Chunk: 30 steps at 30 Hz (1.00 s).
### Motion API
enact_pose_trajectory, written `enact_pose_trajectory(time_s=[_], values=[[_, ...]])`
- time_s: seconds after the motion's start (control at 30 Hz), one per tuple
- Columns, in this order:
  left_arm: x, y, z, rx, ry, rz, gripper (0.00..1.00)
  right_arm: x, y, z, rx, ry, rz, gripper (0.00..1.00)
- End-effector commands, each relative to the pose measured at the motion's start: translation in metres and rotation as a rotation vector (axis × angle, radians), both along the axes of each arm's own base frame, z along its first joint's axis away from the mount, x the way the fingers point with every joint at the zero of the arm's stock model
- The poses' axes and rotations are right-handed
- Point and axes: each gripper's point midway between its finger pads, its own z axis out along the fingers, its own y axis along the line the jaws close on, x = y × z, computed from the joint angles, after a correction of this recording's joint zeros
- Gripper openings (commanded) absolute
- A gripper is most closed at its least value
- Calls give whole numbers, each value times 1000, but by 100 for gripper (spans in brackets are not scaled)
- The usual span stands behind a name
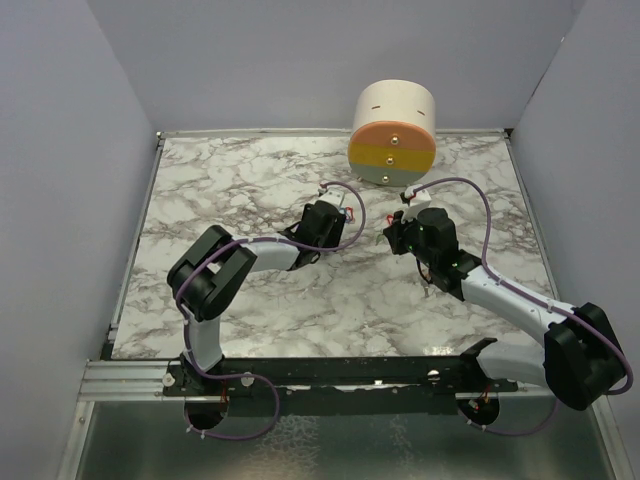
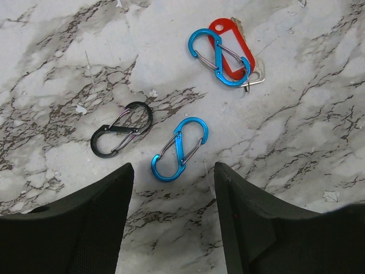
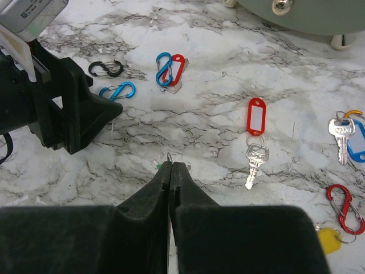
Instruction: Put the keys on the keyring
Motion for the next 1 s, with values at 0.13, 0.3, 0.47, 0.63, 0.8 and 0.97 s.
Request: enact_pose_trajectory(time_s=[0.13, 0.3, 0.47, 0.63, 0.8, 0.97], values=[[8, -16, -4, -39, 10, -50, 60, 2, 2, 15, 13, -52, 10, 1], [12, -16, -12, -39, 23, -52, 60, 2, 2, 14, 11, -52, 8, 1], [11, -18, -17, -45, 39, -61, 60, 3, 1, 14, 9, -53, 5, 1], [2, -20, -16, -79, 61, -76, 58, 4, 2, 13, 9, -52, 3, 1], [-8, -20, -14, -100, 72, -88, 57, 5, 3, 12, 8, -49, 6, 1], [-12, -23, -12, -109, 65, -97, 57, 5, 4, 11, 9, -47, 7, 1]])
